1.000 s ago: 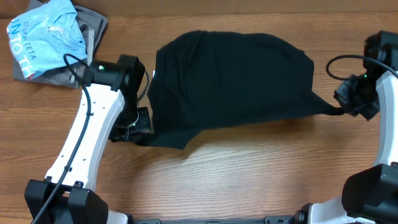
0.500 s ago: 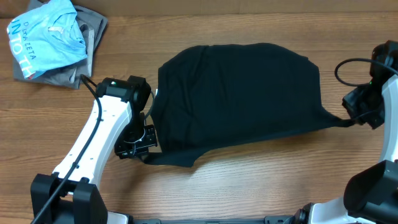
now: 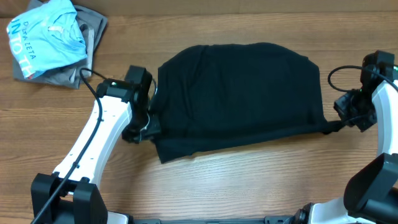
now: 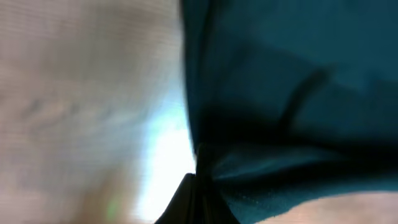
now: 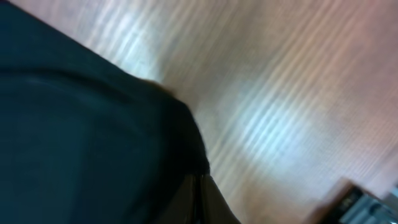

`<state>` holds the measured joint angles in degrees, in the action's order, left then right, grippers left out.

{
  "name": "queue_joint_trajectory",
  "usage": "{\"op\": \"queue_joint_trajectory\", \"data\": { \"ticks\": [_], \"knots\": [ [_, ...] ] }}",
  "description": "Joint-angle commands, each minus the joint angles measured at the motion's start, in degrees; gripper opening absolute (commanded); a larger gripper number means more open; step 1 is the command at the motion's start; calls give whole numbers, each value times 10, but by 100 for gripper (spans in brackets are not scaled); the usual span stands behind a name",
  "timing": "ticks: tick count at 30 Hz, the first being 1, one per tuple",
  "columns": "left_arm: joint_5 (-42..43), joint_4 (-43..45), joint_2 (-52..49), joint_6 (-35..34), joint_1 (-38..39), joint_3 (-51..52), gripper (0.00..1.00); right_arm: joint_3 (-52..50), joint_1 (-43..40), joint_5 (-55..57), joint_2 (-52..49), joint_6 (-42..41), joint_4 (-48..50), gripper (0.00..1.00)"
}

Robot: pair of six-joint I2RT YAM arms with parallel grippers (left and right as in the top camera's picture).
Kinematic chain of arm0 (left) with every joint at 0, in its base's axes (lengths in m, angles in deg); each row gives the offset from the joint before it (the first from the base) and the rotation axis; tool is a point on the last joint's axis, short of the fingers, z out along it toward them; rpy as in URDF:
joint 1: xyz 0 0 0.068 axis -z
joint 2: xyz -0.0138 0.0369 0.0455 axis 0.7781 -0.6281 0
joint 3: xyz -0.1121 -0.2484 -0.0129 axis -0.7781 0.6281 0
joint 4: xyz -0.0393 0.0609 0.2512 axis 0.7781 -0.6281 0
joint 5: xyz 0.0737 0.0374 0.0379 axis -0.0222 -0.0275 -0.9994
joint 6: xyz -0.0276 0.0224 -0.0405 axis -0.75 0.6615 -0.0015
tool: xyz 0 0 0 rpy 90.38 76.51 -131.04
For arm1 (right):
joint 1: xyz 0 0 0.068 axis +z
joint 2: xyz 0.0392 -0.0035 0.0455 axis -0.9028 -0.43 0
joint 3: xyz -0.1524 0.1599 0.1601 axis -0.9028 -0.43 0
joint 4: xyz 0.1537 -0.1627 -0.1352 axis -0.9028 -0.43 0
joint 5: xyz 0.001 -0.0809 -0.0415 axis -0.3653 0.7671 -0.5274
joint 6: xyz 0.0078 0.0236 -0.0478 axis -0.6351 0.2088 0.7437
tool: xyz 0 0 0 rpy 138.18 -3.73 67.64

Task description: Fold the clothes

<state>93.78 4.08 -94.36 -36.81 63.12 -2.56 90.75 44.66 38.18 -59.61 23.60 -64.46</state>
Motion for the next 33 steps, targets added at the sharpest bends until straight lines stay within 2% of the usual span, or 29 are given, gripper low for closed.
{"op": "queue_joint_trajectory", "data": {
  "ticks": [1,7,17,26,33],
  "knots": [
    [-10,48,9,23,0,4,4,-3,-3,-19,14,2,15,4],
    [-23,119,8,27,0,4,4,-30,8,-29,14,2,41,4],
    [-56,240,-12,60,0,4,4,-107,35,-29,14,-5,190,4],
    [-60,274,-83,63,0,4,7,-112,45,-29,11,-5,251,4],
    [-96,306,-113,63,-3,4,10,-136,52,-29,-7,-5,290,4]
  ]
}}
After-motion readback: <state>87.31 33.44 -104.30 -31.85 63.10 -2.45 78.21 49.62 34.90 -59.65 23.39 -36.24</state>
